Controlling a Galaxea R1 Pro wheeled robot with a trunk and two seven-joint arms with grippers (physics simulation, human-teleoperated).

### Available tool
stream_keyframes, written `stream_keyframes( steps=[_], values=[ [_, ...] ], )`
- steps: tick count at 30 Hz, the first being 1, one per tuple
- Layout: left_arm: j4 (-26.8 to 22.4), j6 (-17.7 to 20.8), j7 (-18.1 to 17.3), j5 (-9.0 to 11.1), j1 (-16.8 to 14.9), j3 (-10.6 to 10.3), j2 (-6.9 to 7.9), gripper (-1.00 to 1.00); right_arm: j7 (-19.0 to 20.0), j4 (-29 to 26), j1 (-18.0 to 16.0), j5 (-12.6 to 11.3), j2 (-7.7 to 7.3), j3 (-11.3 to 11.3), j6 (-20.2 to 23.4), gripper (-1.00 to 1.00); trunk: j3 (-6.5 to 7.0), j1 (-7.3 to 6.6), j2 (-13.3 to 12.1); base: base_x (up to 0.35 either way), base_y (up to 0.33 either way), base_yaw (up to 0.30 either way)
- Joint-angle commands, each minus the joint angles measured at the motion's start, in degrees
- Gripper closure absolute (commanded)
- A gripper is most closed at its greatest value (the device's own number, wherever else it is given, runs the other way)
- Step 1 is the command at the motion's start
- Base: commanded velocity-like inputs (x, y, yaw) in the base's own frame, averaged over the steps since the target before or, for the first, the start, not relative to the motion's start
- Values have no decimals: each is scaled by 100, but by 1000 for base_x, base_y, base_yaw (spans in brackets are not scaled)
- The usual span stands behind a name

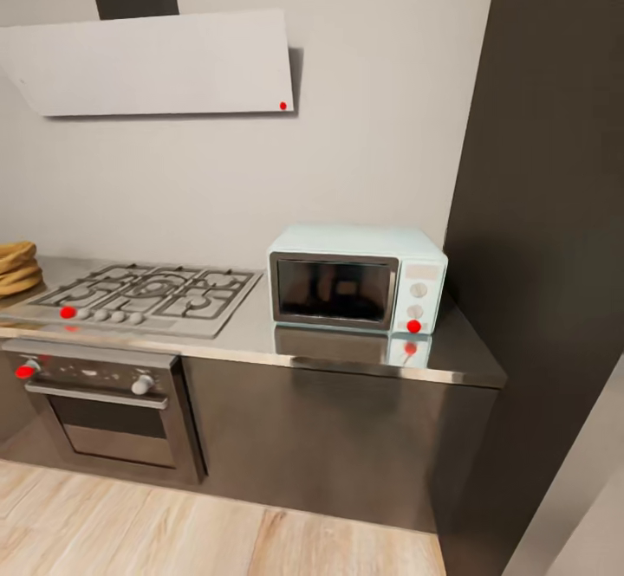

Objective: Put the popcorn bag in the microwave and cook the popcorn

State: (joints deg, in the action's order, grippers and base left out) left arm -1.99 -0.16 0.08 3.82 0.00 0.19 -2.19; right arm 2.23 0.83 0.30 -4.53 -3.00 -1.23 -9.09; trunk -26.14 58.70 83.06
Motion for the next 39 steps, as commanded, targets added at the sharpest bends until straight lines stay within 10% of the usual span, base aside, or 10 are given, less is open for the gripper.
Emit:
stream_keyframes(
  steps=[1, 22, 39],
  values=[
    [-3, -2, 1, 40, 0, -1, -1, -100, 23, 9, -3, -48, -2, -9, -31, -100, -4, 3, 2, 243, 217, -294],
    [-4, -2, 1, 40, 0, -1, -1, -100, 23, 12, -3, -46, -7, -9, -31, -100, -4, 3, 2, 115, 102, -293],
    [-3, -6, 1, 40, 0, -1, -1, -100, 52, 5, -3, 7, 9, 27, -20, -100, -4, 3, 2, 0, 0, -22]
  ],
)
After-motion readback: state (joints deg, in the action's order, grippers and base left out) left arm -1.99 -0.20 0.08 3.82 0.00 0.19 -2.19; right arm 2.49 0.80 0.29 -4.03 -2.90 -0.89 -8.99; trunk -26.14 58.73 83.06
